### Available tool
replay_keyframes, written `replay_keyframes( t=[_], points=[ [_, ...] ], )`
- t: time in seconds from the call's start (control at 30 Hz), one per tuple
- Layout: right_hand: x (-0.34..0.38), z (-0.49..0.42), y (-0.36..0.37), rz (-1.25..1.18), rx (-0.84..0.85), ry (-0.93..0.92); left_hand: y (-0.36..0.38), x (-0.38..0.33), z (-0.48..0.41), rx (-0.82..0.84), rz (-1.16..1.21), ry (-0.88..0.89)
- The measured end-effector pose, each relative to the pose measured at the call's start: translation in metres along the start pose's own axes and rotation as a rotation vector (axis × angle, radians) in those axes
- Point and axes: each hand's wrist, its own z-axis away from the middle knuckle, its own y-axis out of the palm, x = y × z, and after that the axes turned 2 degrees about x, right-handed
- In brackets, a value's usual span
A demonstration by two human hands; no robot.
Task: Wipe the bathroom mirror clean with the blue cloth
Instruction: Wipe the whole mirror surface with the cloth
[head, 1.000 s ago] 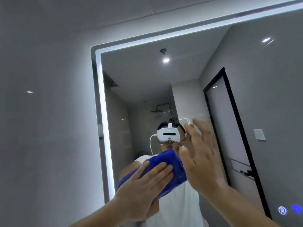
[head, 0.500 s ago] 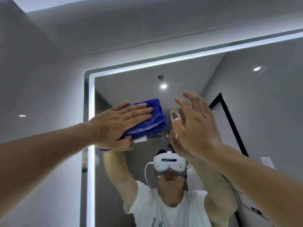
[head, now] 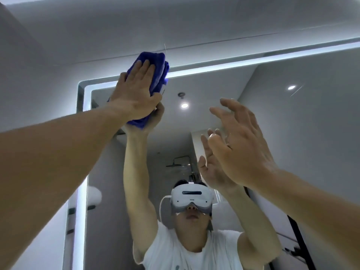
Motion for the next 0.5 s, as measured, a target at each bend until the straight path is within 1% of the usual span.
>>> replay_keyframes(
  t=[0.07, 0.2, 0.33, 0.5],
  points=[
    [0.003, 0.006, -0.001, -0.018, -0.004, 0.010, 0.004, -0.013, 0.027, 0.018, 0.005, 0.076],
    [0.009, 0.020, -0.009, -0.088, 0.015, 0.065, 0.012, -0.046, 0.087, 0.056, -0.007, 0.168],
    [0.012, 0.037, -0.022, -0.075, 0.047, 0.083, 0.025, -0.076, 0.161, 0.080, -0.062, 0.300],
    [0.014, 0.064, -0.043, -0.093, 0.084, 0.110, 0.034, -0.111, 0.260, 0.063, -0.015, 0.404]
  ],
)
